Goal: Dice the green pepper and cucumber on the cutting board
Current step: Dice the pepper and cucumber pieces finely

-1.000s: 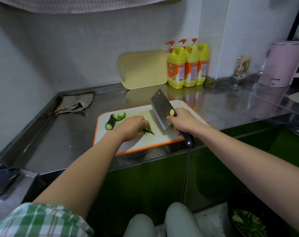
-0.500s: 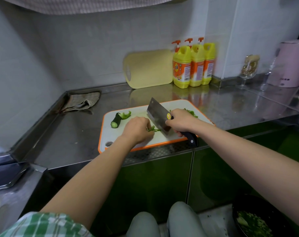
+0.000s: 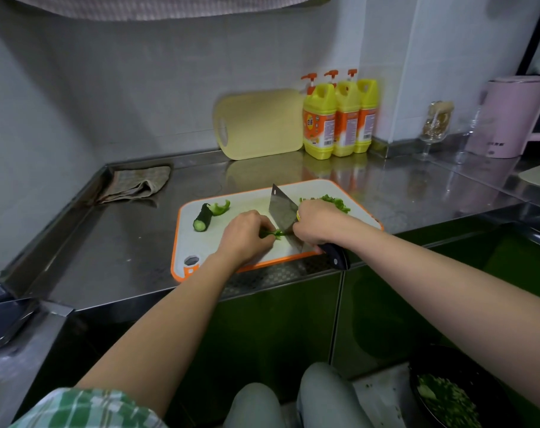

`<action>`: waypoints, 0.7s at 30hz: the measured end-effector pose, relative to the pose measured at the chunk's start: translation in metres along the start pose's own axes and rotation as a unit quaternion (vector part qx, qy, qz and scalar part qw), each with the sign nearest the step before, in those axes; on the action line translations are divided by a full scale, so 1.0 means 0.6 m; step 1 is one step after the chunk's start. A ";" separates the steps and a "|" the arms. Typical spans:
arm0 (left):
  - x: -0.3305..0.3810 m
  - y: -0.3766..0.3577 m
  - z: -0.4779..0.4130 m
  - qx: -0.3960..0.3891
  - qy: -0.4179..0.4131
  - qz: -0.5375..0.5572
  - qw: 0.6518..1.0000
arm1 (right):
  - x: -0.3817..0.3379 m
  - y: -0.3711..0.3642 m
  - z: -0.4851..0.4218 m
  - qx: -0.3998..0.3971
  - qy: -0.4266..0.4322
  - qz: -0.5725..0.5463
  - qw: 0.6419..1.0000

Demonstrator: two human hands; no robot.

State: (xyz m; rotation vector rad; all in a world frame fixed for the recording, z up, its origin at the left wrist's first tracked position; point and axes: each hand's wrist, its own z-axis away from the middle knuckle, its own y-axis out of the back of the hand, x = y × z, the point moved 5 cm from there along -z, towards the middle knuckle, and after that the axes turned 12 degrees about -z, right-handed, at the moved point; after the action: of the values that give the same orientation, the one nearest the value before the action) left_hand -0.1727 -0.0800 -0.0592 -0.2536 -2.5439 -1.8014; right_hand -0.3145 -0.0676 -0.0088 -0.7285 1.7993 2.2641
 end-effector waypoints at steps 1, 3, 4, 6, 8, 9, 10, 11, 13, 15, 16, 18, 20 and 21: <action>-0.001 -0.001 0.000 0.001 0.002 0.003 1.000 | 0.001 -0.006 -0.003 -0.002 -0.007 0.003 1.000; -0.001 -0.003 0.001 0.004 0.005 0.012 1.000 | 0.004 -0.018 -0.012 0.004 -0.016 0.001 1.000; -0.002 -0.004 0.001 0.005 0.007 0.016 1.000 | 0.004 -0.021 -0.017 0.011 -0.017 0.002 1.000; -0.002 -0.003 0.003 0.007 0.011 0.022 1.000 | 0.002 -0.024 -0.028 0.029 -0.012 0.002 0.999; -0.001 -0.003 0.006 0.011 0.019 0.023 0.999 | 0.002 -0.023 -0.036 0.051 0.001 -0.011 0.999; 0.000 -0.003 0.008 0.013 0.023 0.023 0.999 | 0.003 -0.021 -0.038 0.060 0.007 -0.023 0.998; 0.001 -0.003 0.010 0.016 0.024 0.023 0.999 | 0.005 -0.020 -0.040 0.066 0.013 -0.038 0.997; 0.001 -0.003 0.011 0.021 0.024 0.024 0.999 | 0.007 -0.017 -0.040 0.072 0.016 -0.054 0.996; -0.001 -0.002 0.014 0.033 0.022 0.027 0.999 | 0.007 -0.009 -0.037 0.080 0.022 -0.080 0.993; -0.003 -0.002 0.017 0.040 0.020 0.033 0.998 | 0.004 0.000 -0.030 0.075 0.029 -0.087 0.993; -0.004 -0.003 0.017 0.042 0.019 0.036 0.998 | 0.002 0.004 -0.025 0.068 0.031 -0.083 0.994; -0.004 -0.004 0.019 0.047 0.022 0.045 0.998 | -0.003 0.007 -0.017 0.051 0.033 -0.063 0.996; -0.004 -0.003 0.019 0.052 0.026 0.059 0.997 | -0.008 0.005 -0.013 0.035 0.034 -0.030 0.998; -0.003 -0.002 0.019 0.053 0.026 0.063 0.996 | -0.011 0.001 -0.013 0.028 0.033 -0.011 0.999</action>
State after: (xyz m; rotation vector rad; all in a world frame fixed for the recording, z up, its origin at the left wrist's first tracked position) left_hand -0.1699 -0.0697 -0.0644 -0.3504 -2.5155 -1.6032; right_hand -0.3070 -0.0741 -0.0062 -0.8167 1.8654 2.1921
